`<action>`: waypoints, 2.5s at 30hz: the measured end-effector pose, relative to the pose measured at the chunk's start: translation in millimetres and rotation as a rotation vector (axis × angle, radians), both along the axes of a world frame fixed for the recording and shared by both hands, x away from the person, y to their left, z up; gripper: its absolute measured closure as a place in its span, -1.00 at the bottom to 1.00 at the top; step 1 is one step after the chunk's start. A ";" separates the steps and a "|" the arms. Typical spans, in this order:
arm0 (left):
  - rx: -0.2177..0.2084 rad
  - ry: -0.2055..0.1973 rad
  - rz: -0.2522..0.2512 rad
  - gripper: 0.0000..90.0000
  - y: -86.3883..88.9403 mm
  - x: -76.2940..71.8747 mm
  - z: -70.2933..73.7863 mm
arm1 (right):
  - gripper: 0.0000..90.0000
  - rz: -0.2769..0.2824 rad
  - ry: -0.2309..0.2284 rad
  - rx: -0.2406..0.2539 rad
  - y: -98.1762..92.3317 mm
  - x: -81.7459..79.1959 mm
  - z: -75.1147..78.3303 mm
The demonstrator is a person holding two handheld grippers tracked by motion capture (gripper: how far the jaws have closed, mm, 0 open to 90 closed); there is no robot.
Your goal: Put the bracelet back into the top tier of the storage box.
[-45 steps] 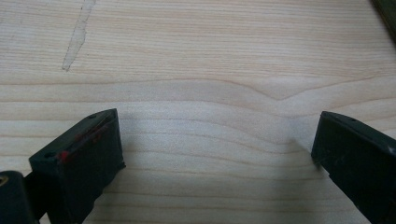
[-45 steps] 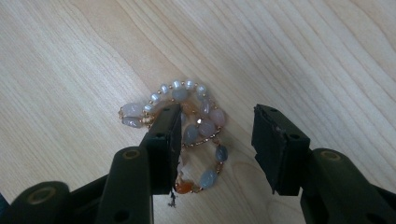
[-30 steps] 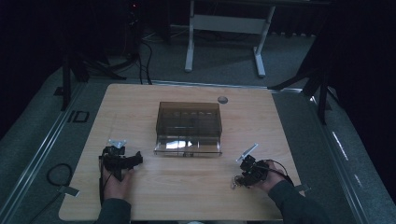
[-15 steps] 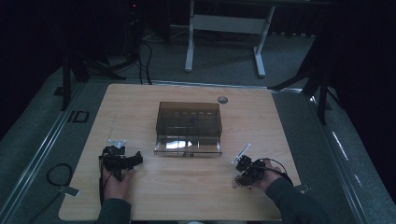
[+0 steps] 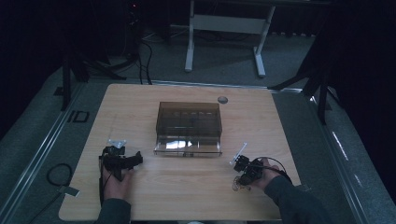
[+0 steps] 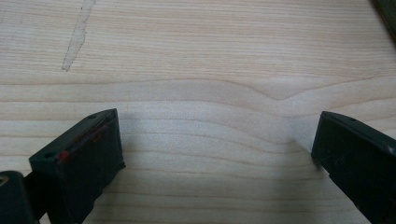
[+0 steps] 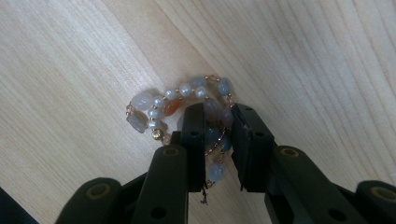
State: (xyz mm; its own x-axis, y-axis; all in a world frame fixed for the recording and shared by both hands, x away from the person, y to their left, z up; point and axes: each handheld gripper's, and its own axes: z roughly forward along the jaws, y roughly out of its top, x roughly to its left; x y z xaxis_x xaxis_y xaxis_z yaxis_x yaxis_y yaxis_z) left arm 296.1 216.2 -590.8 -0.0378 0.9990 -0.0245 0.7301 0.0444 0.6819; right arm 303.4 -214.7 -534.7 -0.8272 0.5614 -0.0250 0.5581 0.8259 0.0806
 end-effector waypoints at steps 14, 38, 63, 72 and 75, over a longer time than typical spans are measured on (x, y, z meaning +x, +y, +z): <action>0.000 0.000 0.000 -0.96 0.0 0.0 0.0 | 0.46 0.020 0.024 0.004 2.5 0.5 -0.2; 0.002 -0.001 -0.008 -0.96 -0.9 -0.4 0.0 | 0.88 0.025 0.013 -0.008 3.4 0.9 10.4; 0.002 -0.001 -0.008 -0.96 -0.9 -0.4 0.0 | 0.88 0.003 -0.035 0.058 -10.2 10.2 58.3; 0.002 -0.001 -0.008 -0.96 -0.9 -0.4 0.0 | 0.88 0.005 -0.043 0.057 -12.3 12.5 70.1; 0.002 -0.002 -0.008 -0.96 -0.9 -0.4 0.0 | 0.88 0.004 -0.048 0.062 -13.4 13.4 75.2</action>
State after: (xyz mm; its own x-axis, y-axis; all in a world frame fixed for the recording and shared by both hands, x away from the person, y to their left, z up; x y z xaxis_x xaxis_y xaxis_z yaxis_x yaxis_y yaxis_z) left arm 295.8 215.4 -590.8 -0.0298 0.9993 -0.0230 0.7293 0.0375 0.6831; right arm 316.8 -228.1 -459.6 -0.8281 0.5597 -0.0302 0.5490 0.8208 0.1580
